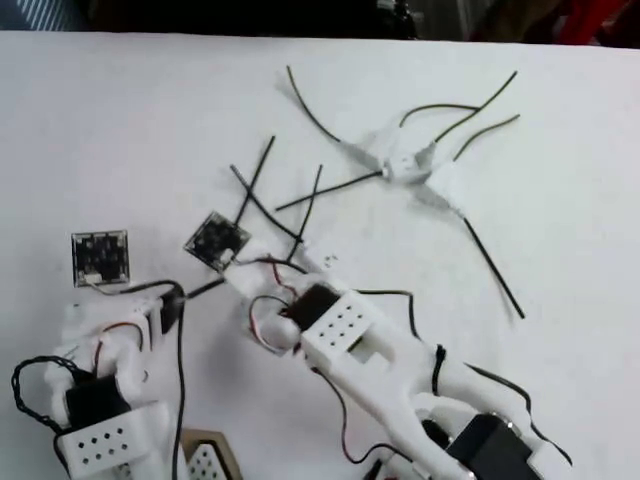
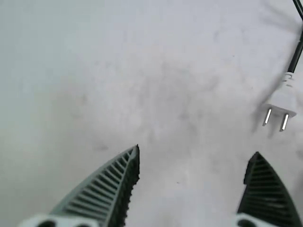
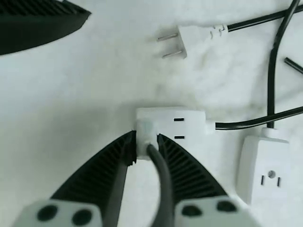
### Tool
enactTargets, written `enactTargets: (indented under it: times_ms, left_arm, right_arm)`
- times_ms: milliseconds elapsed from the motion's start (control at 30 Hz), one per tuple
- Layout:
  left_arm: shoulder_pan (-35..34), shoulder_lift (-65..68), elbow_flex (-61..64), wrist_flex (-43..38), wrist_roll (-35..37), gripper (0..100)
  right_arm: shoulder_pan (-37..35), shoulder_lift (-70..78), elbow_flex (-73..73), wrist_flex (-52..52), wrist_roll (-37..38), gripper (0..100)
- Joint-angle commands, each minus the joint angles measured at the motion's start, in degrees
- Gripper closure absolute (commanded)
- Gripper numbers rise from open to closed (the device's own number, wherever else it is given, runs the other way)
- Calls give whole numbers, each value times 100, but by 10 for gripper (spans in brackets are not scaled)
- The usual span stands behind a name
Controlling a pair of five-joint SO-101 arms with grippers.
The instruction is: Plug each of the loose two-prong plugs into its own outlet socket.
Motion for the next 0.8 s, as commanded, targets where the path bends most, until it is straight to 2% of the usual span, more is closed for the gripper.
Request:
enactTargets:
  times_ms: [0,233,533,767]
  left_arm:
    - [-66,-84,-35,-35,70,657]
    - [-66,-84,-35,-35,70,657]
    - [-66,-84,-26,-35,62,657]
    - [-66,-84,-26,-35,53,657]
  right_arm:
    - [-13,22,-255,-145,44,981]
    - [-13,479,-264,-391,44,981]
    - [4,479,-229,-180,53,981]
    - [277,435,-246,-110,53,981]
